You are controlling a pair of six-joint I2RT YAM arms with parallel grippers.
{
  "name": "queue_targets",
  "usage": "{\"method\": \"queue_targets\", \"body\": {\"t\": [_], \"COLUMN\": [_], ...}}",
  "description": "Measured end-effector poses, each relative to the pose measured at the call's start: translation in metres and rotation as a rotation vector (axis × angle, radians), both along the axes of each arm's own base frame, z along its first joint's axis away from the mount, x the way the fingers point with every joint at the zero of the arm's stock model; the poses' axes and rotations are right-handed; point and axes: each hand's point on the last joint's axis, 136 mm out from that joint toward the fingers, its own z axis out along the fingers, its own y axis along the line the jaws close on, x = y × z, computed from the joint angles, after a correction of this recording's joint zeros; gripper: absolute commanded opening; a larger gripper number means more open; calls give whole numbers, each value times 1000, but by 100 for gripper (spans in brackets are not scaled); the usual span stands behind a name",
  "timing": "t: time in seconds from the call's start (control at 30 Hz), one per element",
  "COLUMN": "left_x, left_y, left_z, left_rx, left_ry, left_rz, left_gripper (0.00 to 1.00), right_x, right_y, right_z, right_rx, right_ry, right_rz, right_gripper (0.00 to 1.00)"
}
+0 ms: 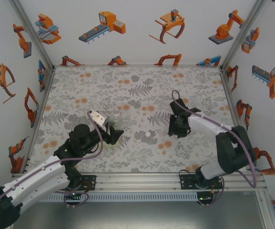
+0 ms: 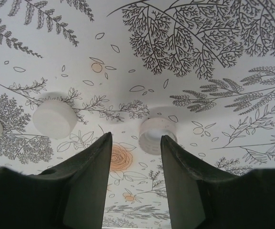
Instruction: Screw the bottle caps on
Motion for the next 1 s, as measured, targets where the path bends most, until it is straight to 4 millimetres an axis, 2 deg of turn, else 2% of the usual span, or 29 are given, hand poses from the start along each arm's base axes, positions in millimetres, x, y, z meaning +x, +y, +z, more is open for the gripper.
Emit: {"method": "queue_targets", "body": {"t": [0.2,1.0], "left_x": [0,-1], "left_y": [-2,-4], "left_z": [-1,-1], "left_rx": [1,-1], "left_ry": [3,8], "left_rz": [-9,-17], "left_gripper": [0,0], "right_x": [4,1], "right_y": [-3,-7], "right_z": [9,6], "right_rx": [8,3], "right_ry": [-25,-12], "right_rz": [-10,-19], "right_gripper": [46,46]}}
